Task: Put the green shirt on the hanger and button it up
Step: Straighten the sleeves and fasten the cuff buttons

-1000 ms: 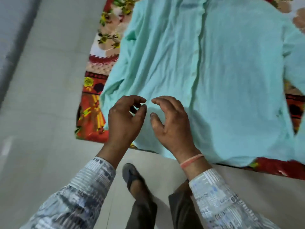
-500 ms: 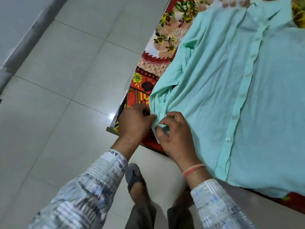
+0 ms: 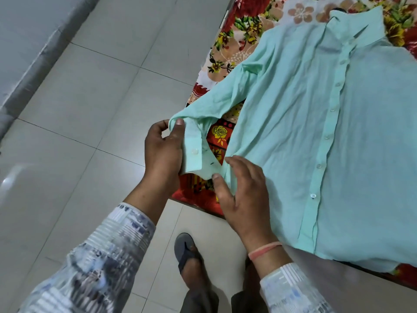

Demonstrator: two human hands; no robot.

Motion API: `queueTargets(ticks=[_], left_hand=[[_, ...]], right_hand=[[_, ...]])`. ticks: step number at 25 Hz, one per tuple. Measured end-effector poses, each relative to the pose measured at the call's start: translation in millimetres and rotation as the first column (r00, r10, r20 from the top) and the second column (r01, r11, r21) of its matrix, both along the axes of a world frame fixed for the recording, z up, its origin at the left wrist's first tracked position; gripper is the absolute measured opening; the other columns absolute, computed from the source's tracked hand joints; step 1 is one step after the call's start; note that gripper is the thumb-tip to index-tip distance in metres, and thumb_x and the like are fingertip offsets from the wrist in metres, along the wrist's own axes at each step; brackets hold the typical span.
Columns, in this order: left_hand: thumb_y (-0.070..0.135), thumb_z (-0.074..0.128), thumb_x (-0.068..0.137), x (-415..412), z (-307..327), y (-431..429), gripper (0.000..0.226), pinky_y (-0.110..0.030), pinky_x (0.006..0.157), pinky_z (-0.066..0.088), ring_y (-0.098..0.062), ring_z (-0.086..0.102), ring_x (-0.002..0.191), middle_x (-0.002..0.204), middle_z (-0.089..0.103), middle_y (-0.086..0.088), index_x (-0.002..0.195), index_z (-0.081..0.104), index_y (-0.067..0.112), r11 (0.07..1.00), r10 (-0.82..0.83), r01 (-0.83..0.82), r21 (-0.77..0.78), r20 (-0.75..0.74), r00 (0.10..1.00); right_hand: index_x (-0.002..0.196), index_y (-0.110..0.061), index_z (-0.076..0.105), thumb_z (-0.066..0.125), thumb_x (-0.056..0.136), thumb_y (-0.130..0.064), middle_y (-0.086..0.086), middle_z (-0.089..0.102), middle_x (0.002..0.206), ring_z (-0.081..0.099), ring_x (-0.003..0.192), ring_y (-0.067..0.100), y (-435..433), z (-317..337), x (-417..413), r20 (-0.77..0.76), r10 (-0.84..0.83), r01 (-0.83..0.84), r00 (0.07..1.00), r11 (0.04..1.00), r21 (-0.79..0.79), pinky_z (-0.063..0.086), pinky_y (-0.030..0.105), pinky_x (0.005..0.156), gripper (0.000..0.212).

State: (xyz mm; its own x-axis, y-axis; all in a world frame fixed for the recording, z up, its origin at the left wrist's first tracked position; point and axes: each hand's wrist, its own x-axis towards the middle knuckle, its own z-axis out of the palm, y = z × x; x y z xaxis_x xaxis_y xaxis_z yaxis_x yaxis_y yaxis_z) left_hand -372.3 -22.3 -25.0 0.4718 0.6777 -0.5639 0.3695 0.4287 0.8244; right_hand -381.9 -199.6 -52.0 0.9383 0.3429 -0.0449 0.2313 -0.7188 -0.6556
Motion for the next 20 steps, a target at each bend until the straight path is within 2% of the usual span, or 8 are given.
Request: queueTargets(ticks=[2,4,8,10,13,15,18,20], left_hand=[[0.035,0.073,0.102,0,0,2,0.028,-0.043,0.082,0.068,-0.029,0.081,0.096,0.108,0.083,-0.01,0.123,0.071,0.016,0.988,-0.034,0.043,-0.151,0.063,0.997],[0.031,0.072,0.103,-1,0,0,0.028,-0.047,0.089,0.065,-0.033,0.079,0.097,0.113,0.082,-0.015,0.121,0.073,0.009,0.963,-0.029,0.066,-0.261,0.142,0.989],[0.023,0.087,0.088,-5,-2,6,0.039,-0.045,0.083,0.068,-0.029,0.081,0.094,0.11,0.082,-0.01,0.123,0.07,0.016,0.985,-0.128,0.134,-0.106,0.063,0.99],[0.016,0.092,0.079,-12,-6,12,0.053,-0.045,0.082,0.068,-0.028,0.082,0.096,0.113,0.081,-0.008,0.125,0.068,0.024,0.986,-0.161,0.16,-0.041,-0.017,0.987],[-0.001,0.089,0.074,-26,-11,18,0.069,-0.046,0.083,0.066,-0.029,0.081,0.1,0.114,0.081,-0.005,0.131,0.065,0.029,0.973,-0.219,0.216,-0.077,-0.033,0.975],[-0.007,0.088,0.07,-34,-13,21,0.073,-0.047,0.087,0.065,-0.026,0.08,0.101,0.109,0.083,-0.002,0.131,0.067,0.028,0.961,-0.266,0.264,-0.076,-0.011,0.964],[-0.008,0.089,0.072,-40,-14,25,0.057,-0.041,0.085,0.066,-0.022,0.082,0.093,0.101,0.085,0.001,0.12,0.074,0.02,0.957,-0.287,0.286,-0.047,0.001,0.958],[-0.005,0.088,0.077,-43,-12,21,0.045,-0.035,0.079,0.065,-0.02,0.083,0.09,0.1,0.085,0.0,0.114,0.076,0.018,0.953,-0.302,0.302,-0.023,0.022,0.953]], right_hand=[[0.134,-0.018,0.067,0.068,0.091,-0.035,-0.002,0.065,0.137,0.058,0.129,0.012,9,6,5,-0.05,-0.101,0.109,0.994,0.974,0.198,0.049,0.028,0.109,0.046],[0.137,-0.017,0.065,0.068,0.091,-0.03,-0.002,0.062,0.139,0.057,0.131,0.013,18,5,7,-0.196,-0.106,0.152,0.975,0.959,0.239,0.048,0.029,0.111,0.048],[0.126,-0.016,0.067,0.07,0.091,-0.046,0.006,0.065,0.124,0.054,0.122,0.031,28,-9,12,-0.138,0.016,-0.058,0.99,0.951,-0.303,0.051,0.043,0.1,0.046],[0.115,-0.02,0.069,0.072,0.089,-0.047,0.005,0.065,0.115,0.056,0.116,0.032,31,-12,10,-0.163,-0.004,-0.061,0.987,0.92,-0.388,0.052,0.043,0.093,0.038],[0.087,-0.025,0.072,0.076,0.087,-0.034,0.001,0.062,0.104,0.056,0.109,0.028,33,-17,6,-0.22,-0.116,0.063,0.969,0.97,-0.234,0.052,0.039,0.093,0.01],[0.077,-0.024,0.07,0.077,0.083,-0.029,0.0,0.061,0.11,0.055,0.107,0.024,34,-16,1,-0.177,-0.19,0.174,0.966,0.979,-0.103,0.052,0.04,0.095,0.011],[0.081,-0.017,0.069,0.074,0.084,-0.02,0.004,0.059,0.128,0.054,0.105,0.017,36,-5,3,0.063,-0.251,0.243,0.966,0.964,0.11,0.047,0.028,0.092,0.006],[0.092,-0.014,0.069,0.07,0.089,-0.012,0.0,0.067,0.109,0.057,0.083,0.008,38,8,5,0.054,-0.197,0.18,0.979,0.956,0.231,0.046,0.021,0.075,0.004]])
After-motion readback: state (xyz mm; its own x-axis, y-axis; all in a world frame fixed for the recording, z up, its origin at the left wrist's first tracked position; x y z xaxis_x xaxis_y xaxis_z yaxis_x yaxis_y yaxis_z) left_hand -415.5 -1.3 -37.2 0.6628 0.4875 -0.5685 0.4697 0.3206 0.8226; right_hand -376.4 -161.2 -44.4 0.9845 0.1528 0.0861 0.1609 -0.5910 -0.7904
